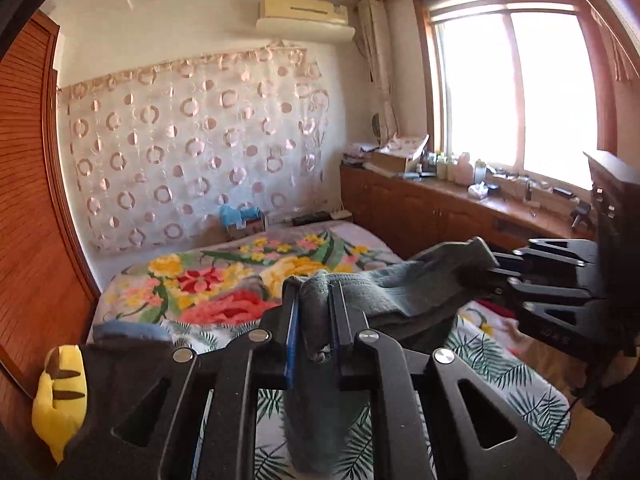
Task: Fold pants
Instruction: 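Lift the shorts hem off the bed with both tools, then lower the hem back onto the bed and open both tools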
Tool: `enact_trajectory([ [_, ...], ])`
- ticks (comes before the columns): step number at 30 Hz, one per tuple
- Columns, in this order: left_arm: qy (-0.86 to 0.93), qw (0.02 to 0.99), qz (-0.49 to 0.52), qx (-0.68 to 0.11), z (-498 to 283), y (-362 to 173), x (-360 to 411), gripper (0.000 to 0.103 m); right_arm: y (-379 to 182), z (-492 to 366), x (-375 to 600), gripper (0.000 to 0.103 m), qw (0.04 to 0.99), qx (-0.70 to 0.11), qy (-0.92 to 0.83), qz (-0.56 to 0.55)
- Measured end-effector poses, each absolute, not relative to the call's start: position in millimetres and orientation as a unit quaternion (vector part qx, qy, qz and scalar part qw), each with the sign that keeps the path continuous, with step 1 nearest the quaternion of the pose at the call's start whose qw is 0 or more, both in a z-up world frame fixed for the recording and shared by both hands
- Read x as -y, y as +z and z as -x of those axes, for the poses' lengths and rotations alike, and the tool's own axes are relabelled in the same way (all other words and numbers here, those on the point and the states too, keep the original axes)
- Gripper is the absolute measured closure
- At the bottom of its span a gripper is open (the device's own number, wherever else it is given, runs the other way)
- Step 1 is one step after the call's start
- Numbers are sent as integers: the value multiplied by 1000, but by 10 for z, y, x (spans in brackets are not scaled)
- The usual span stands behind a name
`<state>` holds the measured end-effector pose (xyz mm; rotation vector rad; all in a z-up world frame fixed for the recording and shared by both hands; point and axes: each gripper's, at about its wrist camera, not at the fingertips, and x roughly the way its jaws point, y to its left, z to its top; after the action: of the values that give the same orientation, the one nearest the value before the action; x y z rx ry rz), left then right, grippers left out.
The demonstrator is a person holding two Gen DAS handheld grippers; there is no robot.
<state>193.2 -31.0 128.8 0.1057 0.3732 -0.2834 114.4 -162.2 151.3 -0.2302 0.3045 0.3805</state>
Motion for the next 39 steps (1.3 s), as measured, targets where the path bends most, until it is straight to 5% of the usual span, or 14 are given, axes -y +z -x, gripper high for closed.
enact_trajectory([
  [5,-141,970,-54,-190,-1613,1142,271,89,1688,-1021,1554,89,969,-128,196,84],
  [17,-163,934,-18,-316,-876,-298,345,89,354,-432,1753,89,929,-260,253,75],
  [31,-152,911,14,-383,-509,-890,328,89,-63,-24,1940,89,900,-339,268,47],
  [35,-148,911,21,-385,-499,-928,313,86,-49,-61,1953,89,900,-346,262,41],
  [39,-141,912,28,-385,-480,-931,272,69,-51,-70,1960,88,900,-347,260,42],
])
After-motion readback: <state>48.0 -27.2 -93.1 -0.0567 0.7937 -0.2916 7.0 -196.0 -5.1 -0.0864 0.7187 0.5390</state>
